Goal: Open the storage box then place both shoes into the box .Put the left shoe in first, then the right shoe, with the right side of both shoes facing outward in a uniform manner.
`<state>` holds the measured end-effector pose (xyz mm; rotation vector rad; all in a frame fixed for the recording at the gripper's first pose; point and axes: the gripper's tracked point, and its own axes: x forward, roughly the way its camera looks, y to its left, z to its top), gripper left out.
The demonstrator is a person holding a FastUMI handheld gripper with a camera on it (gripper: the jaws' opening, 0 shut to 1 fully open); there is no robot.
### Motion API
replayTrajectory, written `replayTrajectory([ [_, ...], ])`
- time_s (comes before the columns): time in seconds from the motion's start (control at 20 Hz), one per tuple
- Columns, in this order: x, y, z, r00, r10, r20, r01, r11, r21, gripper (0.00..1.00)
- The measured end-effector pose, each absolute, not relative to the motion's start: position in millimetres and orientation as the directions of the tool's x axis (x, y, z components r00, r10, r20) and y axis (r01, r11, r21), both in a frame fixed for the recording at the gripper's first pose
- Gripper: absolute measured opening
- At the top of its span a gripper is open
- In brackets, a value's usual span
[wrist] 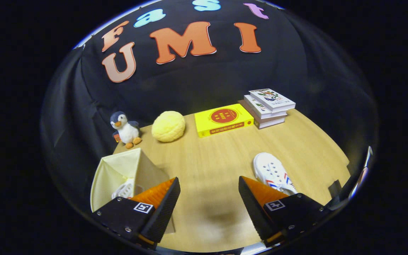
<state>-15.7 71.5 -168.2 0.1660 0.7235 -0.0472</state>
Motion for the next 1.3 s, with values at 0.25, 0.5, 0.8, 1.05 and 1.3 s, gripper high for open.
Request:
replayTrajectory([
  [0.25, -18, -14, -198, 0.679, -0.005, -0.734, 0.114, 0.988, 0.099, 0.99],
  [0.5, -31, -76, -246, 0.554, -0.014, -0.832, 0.081, 0.996, 0.037, 0.99],
  [0.8, -38, -98, -290, 0.433, 0.048, -0.900, 0.023, 0.998, 0.064, 0.87],
  [1.05, -34, -90, -309, 0.372, 0.097, -0.923, -0.041, 0.995, 0.088, 0.70],
  [1.3, -27, -83, -328, 0.341, 0.124, -0.932, -0.054, 0.992, 0.112, 0.47],
])
